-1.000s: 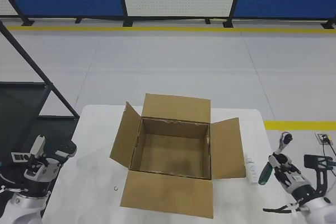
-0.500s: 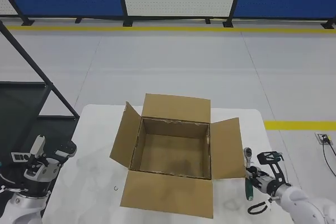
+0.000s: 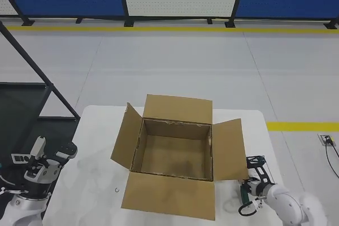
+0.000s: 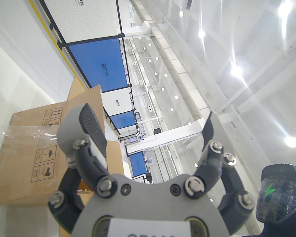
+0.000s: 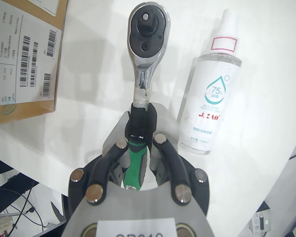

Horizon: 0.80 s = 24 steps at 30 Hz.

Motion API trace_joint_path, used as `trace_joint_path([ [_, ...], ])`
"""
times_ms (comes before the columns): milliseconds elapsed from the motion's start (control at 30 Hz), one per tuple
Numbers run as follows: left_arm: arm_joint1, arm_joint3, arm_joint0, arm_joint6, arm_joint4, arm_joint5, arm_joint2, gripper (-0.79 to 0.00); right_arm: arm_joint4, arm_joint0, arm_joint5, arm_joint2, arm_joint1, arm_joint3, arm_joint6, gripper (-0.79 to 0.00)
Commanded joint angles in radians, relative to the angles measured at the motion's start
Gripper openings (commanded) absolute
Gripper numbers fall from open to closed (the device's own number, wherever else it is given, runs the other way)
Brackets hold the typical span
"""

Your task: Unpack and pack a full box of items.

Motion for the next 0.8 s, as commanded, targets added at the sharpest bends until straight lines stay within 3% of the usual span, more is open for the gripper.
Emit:
trace_joint_path([
  [0, 0.0, 0.0, 0.0, 0.0, 0.0, 0.0, 0.0, 0.0, -0.011, 0.013, 0.017, -0.012, 0.001, 0.011, 0.004, -0.785],
  [567, 0.0, 0.0, 0.0, 0.0, 0.0, 0.0, 0.0, 0.0, -0.033, 0.079, 0.06, -0.065, 0.01, 0.073, 0.048, -0.785],
  [667, 0.0, 0.0, 0.0, 0.0, 0.0, 0.0, 0.0, 0.0, -0.034, 0.085, 0.061, -0.071, 0.011, 0.079, 0.055, -0.714],
  [733, 0.0, 0.0, 0.0, 0.0, 0.0, 0.0, 0.0, 0.0, -0.033, 0.088, 0.063, -0.073, 0.013, 0.081, 0.056, -0.613],
  [767, 0.0, 0.0, 0.0, 0.0, 0.0, 0.0, 0.0, 0.0, -0.034, 0.089, 0.064, -0.074, 0.013, 0.081, 0.055, -0.61],
])
